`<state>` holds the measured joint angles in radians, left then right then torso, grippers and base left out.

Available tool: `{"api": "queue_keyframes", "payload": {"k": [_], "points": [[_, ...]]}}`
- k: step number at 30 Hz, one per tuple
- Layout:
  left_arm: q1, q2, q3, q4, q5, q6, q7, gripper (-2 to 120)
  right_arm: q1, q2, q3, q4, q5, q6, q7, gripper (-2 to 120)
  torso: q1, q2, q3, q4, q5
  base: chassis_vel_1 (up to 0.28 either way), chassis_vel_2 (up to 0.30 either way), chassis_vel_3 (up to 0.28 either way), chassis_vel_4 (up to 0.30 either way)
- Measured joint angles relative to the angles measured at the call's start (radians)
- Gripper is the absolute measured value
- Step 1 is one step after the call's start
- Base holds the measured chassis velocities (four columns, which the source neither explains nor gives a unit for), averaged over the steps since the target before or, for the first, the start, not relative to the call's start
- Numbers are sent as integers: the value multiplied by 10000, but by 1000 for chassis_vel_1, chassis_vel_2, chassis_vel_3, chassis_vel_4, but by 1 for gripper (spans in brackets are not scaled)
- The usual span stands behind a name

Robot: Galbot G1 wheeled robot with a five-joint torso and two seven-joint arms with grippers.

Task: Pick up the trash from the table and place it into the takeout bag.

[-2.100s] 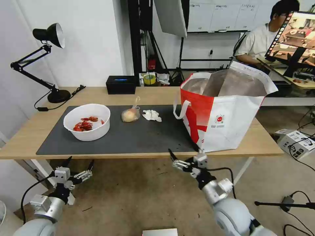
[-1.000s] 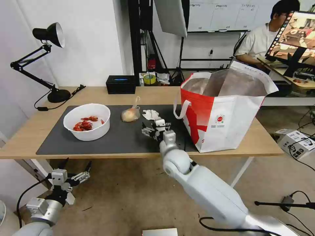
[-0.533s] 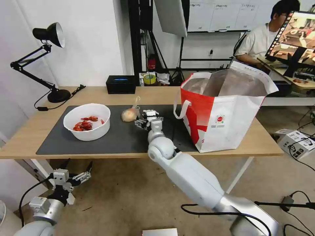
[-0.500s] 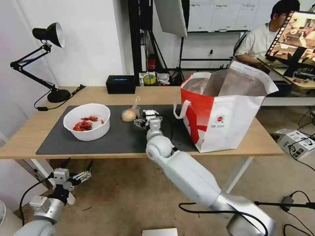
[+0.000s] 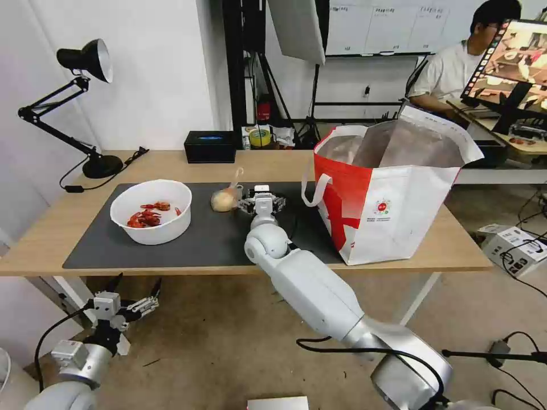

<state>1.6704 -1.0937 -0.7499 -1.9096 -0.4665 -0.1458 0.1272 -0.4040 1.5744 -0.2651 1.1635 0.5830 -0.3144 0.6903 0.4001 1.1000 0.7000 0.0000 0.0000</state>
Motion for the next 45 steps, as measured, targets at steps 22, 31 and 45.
{"api": "queue_keyframes", "payload": {"k": [22, 31, 45], "points": [[-59, -41, 101, -65, 121, -5, 18, 100, 831, -35, 206, -1230, 163, -90, -1354, 100, -1, 0, 0, 0, 1, 0, 0, 0, 0], [-111, -11, 109, -28, 120, -5, 17, 100, 960, -39, 158, -1441, 299, -543, -1693, 100, -1, 0, 0, 0, 1, 0, 0, 0, 0], [-381, 131, 309, 131, 84, -3, 17, 100, 865, -45, 156, -1479, 416, -927, -1830, 100, -1, 0, 0, -1, 1, 0, 0, 0, 0]]}}
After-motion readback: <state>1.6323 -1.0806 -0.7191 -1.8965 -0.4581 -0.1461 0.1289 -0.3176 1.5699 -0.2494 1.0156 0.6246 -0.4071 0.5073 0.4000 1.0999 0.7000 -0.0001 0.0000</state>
